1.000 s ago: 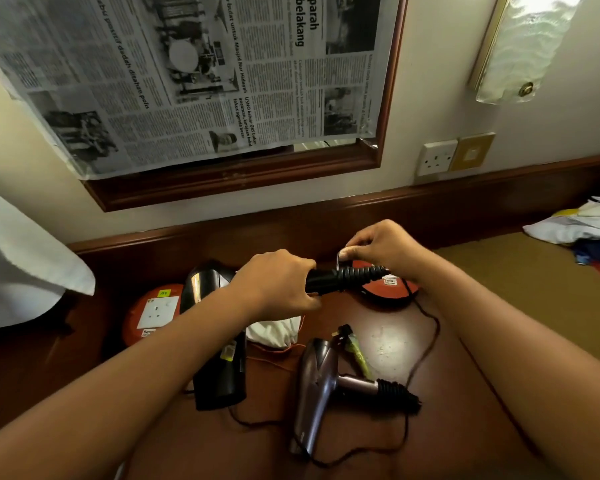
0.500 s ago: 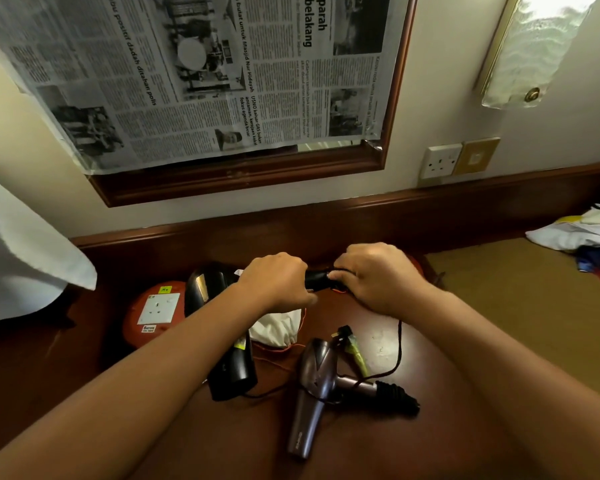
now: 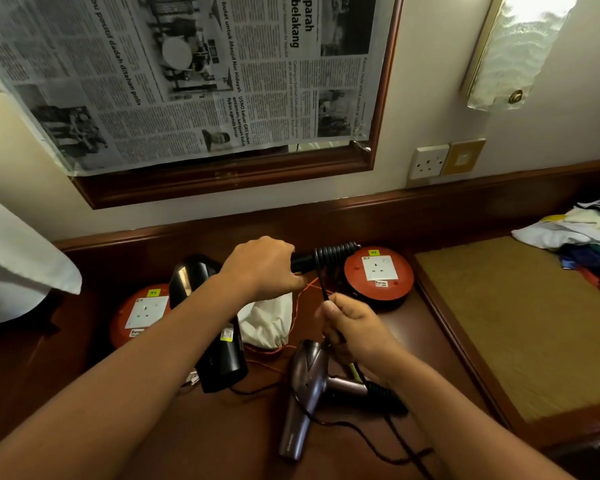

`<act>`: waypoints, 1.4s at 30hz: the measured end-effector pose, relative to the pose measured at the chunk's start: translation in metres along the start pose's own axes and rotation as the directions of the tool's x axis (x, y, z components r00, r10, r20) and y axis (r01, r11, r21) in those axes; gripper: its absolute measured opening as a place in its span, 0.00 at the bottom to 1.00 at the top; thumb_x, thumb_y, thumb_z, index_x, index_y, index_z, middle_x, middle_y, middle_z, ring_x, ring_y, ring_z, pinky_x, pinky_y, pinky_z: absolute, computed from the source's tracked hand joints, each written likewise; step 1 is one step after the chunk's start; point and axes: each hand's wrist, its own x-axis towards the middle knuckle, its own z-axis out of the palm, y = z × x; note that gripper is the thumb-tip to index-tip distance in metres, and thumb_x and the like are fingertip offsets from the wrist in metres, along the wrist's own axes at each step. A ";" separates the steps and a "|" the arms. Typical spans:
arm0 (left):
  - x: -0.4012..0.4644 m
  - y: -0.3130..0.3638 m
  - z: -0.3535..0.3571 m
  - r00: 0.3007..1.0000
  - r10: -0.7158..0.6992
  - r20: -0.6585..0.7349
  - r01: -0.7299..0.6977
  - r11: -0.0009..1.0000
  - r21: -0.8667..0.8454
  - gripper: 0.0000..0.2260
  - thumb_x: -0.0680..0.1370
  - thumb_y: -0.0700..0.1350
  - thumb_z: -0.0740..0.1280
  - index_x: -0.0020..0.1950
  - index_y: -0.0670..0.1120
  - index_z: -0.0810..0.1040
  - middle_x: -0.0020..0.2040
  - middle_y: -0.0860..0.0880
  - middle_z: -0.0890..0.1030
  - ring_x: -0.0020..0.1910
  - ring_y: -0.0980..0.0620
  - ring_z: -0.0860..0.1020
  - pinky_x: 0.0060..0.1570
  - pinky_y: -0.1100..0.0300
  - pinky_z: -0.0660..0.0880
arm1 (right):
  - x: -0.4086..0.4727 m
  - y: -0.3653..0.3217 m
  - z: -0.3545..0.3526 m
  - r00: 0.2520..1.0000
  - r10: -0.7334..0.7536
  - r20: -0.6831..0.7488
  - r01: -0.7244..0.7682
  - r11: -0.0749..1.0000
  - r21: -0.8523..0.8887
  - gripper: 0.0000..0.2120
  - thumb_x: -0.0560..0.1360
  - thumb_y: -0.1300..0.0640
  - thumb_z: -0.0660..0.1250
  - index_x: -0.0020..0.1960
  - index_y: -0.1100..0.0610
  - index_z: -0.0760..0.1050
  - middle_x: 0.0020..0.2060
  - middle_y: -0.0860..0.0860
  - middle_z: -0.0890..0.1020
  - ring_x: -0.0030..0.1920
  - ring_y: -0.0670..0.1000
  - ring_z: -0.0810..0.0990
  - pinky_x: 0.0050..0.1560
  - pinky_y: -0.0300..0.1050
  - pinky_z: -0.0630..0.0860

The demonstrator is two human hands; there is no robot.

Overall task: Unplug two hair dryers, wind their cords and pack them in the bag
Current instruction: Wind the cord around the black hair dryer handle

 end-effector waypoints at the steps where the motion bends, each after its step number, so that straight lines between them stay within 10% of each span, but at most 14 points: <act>1: -0.002 0.001 -0.002 1.000 0.020 0.001 -0.020 1.000 -0.004 0.13 0.72 0.61 0.66 0.44 0.52 0.72 0.39 0.53 0.75 0.38 0.51 0.75 0.39 0.56 0.74 | 0.002 0.004 -0.003 0.999 0.051 -0.003 -0.050 0.998 0.048 0.14 0.82 0.55 0.56 0.38 0.57 0.70 0.24 0.51 0.65 0.19 0.43 0.59 0.21 0.35 0.55; 6: -0.011 0.007 -0.006 0.998 0.062 0.004 -0.062 0.998 -0.024 0.12 0.72 0.60 0.66 0.43 0.53 0.71 0.36 0.54 0.73 0.38 0.50 0.75 0.41 0.54 0.75 | 0.010 0.016 -0.018 0.990 0.129 0.060 -0.137 0.979 0.154 0.17 0.75 0.44 0.60 0.33 0.54 0.69 0.22 0.47 0.62 0.21 0.44 0.56 0.25 0.38 0.49; 12: -0.018 0.011 -0.007 0.994 0.108 0.007 -0.107 0.993 -0.052 0.11 0.72 0.59 0.66 0.42 0.54 0.70 0.36 0.54 0.75 0.36 0.52 0.75 0.38 0.55 0.75 | 0.026 0.008 -0.034 0.996 0.026 0.087 -0.039 0.989 0.145 0.10 0.80 0.56 0.58 0.42 0.59 0.72 0.25 0.47 0.62 0.24 0.45 0.58 0.26 0.39 0.54; 23: -0.029 0.011 -0.004 0.985 0.164 0.050 -0.165 0.986 0.014 0.11 0.72 0.57 0.66 0.48 0.51 0.73 0.37 0.53 0.75 0.35 0.53 0.74 0.38 0.57 0.74 | 0.058 -0.053 -0.061 0.986 -0.115 0.117 0.159 0.846 -0.509 0.02 0.75 0.61 0.68 0.46 0.58 0.80 0.35 0.51 0.81 0.34 0.45 0.80 0.34 0.37 0.76; 37: -0.008 0.008 0.015 0.996 0.005 0.094 -0.018 0.991 0.135 0.12 0.72 0.57 0.67 0.44 0.50 0.71 0.39 0.50 0.74 0.37 0.48 0.75 0.37 0.56 0.70 | 0.045 -0.072 -0.025 0.901 -0.376 0.217 0.288 0.143 -0.947 0.09 0.79 0.52 0.61 0.49 0.52 0.79 0.43 0.49 0.81 0.43 0.52 0.79 0.40 0.44 0.74; 42: -0.002 0.006 0.020 0.998 -0.036 0.059 0.030 0.994 0.103 0.12 0.72 0.58 0.66 0.45 0.50 0.73 0.37 0.51 0.73 0.36 0.49 0.74 0.37 0.56 0.69 | 0.028 -0.051 -0.012 0.924 -0.378 0.065 0.228 0.405 -0.886 0.11 0.80 0.55 0.57 0.49 0.56 0.77 0.41 0.51 0.80 0.42 0.52 0.78 0.41 0.46 0.72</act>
